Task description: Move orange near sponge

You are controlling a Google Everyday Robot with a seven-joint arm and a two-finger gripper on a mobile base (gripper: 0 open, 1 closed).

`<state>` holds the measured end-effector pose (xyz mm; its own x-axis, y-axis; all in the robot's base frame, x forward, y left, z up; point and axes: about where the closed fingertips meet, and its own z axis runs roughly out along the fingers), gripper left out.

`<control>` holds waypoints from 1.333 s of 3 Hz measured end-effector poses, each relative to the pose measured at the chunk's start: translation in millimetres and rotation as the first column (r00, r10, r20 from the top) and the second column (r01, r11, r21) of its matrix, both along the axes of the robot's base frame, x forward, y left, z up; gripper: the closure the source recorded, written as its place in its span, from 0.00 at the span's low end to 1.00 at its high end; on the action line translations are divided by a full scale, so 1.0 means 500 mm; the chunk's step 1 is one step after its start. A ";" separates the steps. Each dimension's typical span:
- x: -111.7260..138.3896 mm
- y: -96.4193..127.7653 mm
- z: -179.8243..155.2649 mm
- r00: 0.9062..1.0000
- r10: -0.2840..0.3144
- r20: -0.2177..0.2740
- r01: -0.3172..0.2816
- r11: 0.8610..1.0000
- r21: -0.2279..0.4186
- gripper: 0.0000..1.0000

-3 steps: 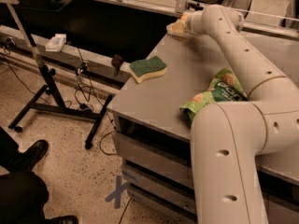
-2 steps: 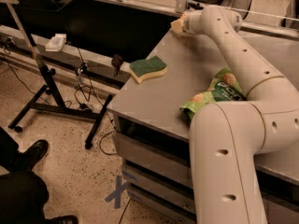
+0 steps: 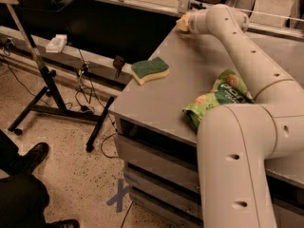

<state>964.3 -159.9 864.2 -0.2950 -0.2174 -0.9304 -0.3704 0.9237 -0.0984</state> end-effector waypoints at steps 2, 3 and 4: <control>-0.144 -0.004 0.036 0.987 0.145 -0.066 -0.139 0.986 0.092 1.00; -0.242 -0.004 0.040 0.971 0.228 -0.066 -0.217 0.965 0.147 1.00; -0.339 0.003 0.027 0.945 0.325 -0.049 -0.312 0.933 0.177 1.00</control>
Offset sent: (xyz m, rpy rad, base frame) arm -0.1532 -0.0057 0.0236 0.1519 0.1219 0.2461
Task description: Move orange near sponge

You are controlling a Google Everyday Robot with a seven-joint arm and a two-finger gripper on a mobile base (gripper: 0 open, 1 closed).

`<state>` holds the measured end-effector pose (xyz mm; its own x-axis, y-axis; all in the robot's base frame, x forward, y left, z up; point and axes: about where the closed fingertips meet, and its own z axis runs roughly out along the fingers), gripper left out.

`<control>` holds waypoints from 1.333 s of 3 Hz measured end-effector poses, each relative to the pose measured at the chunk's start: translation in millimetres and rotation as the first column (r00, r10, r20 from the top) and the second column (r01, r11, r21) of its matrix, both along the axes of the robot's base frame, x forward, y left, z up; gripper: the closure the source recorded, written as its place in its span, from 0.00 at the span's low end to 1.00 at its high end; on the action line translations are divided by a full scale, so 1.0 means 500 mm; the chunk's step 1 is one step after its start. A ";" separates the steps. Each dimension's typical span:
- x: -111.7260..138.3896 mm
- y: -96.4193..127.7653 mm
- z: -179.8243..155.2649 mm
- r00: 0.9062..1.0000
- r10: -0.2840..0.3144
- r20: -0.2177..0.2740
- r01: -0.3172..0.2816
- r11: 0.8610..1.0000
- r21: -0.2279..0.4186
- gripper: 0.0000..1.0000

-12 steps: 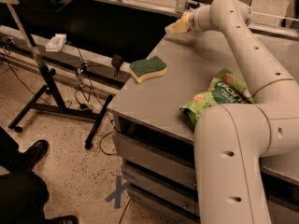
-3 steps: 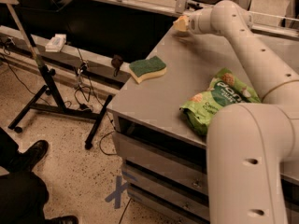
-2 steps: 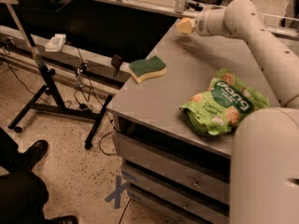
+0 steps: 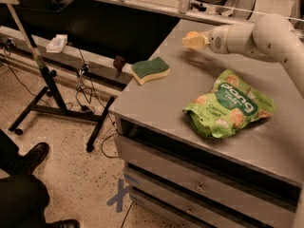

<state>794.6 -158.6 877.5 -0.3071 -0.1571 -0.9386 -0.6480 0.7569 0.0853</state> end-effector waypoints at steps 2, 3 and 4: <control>-0.118 0.015 0.026 0.986 0.155 0.059 -0.157 0.987 0.029 1.00; -0.164 0.052 0.029 0.966 0.245 0.078 -0.249 0.968 0.041 1.00; -0.194 0.096 0.020 0.944 0.319 0.087 -0.323 0.945 0.042 1.00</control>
Offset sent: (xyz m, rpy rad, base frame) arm -0.0953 0.0129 0.0255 0.0570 -0.0961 0.2579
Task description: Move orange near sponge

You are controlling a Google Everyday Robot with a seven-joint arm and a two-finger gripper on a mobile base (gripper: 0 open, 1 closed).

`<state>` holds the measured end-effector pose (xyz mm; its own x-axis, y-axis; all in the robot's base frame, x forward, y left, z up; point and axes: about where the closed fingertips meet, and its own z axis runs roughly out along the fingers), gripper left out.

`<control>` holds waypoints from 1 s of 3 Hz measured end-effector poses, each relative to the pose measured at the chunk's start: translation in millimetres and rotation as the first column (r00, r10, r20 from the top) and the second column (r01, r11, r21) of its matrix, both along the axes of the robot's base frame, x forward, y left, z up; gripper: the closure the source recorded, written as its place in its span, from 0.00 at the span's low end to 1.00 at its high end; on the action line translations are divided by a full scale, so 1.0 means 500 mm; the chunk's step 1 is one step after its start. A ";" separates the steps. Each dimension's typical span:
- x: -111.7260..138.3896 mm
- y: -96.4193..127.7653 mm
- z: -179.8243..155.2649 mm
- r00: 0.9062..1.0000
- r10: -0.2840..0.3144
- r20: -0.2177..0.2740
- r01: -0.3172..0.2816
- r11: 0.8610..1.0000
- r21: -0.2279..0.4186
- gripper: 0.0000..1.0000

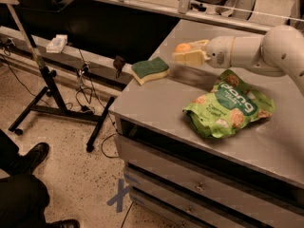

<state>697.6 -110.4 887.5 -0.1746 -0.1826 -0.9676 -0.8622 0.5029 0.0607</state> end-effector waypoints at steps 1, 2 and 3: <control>-0.013 0.042 -0.008 0.998 0.060 0.011 -0.060 0.998 0.000 1.00; -0.021 0.065 -0.020 0.996 0.092 0.019 -0.091 0.996 -0.018 1.00; -0.011 0.064 -0.038 0.996 0.089 0.029 -0.088 0.995 -0.052 1.00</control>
Offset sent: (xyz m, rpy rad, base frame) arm -0.0148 0.0388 -0.0165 -0.0409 -0.0319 0.1160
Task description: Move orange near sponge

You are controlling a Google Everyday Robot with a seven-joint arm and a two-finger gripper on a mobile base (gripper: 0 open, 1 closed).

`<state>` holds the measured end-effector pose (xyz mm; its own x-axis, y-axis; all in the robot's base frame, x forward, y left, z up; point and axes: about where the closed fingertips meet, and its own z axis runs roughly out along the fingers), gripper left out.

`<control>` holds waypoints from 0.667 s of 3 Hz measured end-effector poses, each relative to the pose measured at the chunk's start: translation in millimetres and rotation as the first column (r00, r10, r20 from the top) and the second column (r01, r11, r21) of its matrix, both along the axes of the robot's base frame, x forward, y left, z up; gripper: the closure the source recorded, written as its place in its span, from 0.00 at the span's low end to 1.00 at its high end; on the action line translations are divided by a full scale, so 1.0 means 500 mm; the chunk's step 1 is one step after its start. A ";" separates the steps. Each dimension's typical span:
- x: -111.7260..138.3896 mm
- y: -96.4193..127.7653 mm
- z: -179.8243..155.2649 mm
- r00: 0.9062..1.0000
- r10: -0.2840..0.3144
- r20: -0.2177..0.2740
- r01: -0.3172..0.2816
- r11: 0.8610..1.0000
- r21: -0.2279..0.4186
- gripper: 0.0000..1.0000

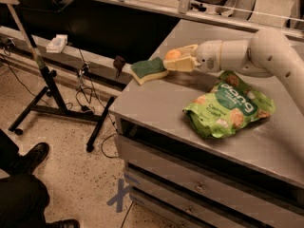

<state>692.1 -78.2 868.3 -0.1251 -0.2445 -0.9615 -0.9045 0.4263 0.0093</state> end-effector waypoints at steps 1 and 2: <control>0.018 -0.015 -0.012 1.000 -0.019 0.016 0.019 0.999 -0.030 1.00; 0.027 -0.023 -0.021 1.000 -0.025 0.016 0.026 0.999 -0.047 0.82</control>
Offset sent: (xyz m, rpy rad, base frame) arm 0.0187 -0.0231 -0.0140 -0.0680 -0.0173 -0.0431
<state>705.6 -89.7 858.0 -0.1170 -0.2864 -0.9509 -0.8934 0.4486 -0.0253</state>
